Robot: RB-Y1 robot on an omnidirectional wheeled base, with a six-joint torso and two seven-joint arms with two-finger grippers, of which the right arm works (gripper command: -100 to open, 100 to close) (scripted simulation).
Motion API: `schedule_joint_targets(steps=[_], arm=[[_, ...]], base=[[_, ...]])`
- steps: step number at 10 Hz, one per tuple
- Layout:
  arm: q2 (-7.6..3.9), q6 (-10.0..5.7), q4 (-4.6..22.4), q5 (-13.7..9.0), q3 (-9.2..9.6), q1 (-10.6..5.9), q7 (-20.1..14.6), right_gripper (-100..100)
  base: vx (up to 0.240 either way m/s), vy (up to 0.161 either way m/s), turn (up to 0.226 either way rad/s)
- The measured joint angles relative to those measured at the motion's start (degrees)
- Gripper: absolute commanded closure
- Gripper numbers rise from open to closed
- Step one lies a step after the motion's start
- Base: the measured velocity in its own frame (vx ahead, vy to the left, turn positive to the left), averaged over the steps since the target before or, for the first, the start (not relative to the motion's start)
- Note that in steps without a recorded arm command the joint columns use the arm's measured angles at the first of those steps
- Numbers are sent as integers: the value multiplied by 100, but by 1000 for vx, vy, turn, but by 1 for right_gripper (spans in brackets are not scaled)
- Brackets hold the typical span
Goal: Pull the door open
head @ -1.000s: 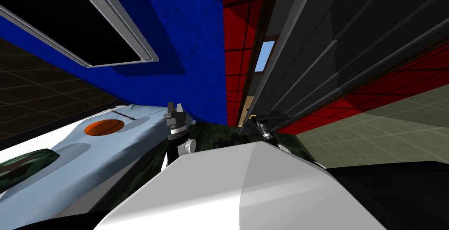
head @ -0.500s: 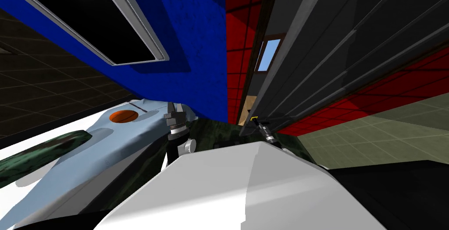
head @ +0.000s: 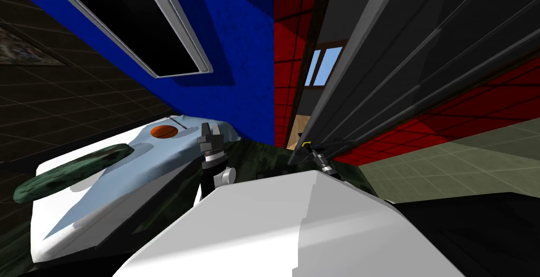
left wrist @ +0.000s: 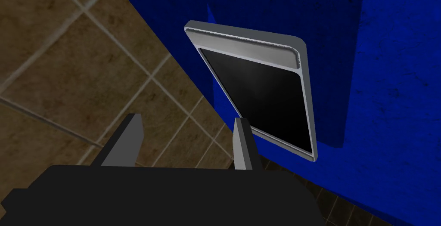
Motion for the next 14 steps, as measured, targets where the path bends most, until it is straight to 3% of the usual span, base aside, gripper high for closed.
schedule_joint_targets(steps=[7, 14], arm=[[-84, -458, 289, -2, 110, 97, -91, 100], [-115, -612, 457, -8, 164, 55, -124, 100]], base=[[-210, -74, 160], [-232, -75, 195]])
